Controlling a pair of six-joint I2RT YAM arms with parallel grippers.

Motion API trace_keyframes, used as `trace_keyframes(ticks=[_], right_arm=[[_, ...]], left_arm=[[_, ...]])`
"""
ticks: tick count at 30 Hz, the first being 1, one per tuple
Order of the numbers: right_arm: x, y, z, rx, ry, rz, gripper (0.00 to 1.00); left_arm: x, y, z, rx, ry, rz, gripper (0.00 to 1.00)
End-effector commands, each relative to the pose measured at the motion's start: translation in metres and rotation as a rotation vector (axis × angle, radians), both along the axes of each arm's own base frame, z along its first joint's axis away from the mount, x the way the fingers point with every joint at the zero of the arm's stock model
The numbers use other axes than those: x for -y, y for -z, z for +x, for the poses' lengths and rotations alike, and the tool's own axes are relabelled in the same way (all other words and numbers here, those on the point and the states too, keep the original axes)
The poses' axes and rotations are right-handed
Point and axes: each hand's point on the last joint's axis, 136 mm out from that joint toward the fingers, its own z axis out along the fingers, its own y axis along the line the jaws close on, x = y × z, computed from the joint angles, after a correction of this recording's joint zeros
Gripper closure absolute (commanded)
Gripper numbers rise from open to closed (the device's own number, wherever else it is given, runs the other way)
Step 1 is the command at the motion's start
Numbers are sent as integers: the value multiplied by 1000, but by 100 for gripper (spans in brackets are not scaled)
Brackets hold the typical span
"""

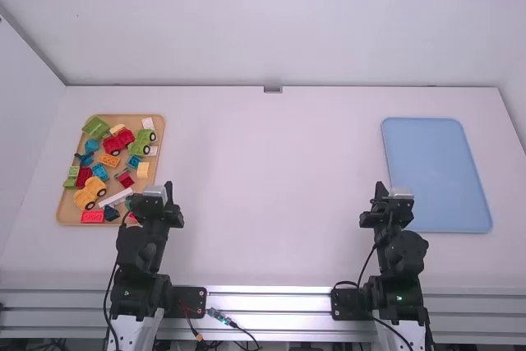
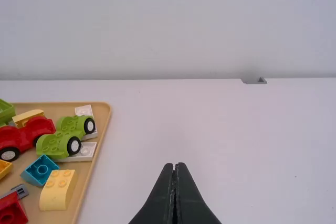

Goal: Assemble lego blocks to make yellow taxi

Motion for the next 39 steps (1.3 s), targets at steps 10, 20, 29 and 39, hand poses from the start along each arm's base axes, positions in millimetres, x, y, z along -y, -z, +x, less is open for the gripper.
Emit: trace_keyframes(ticks=[10,20,29,39], right_arm=[[-10,-39,1,78,-68,-19,92],[-18,-75,3,149,-111,-19,85],[-18,-109,5,217,-107,-31,78],[-16,-123,10,203,-98,-76,71]], left_arm=[[-5,-39,2,78,-45,-52,92],[-16,-75,3,151,-108,-89,85],[-9,-87,7,127,-71,-91,78],[1,-88,12,55,-20,-82,71]])
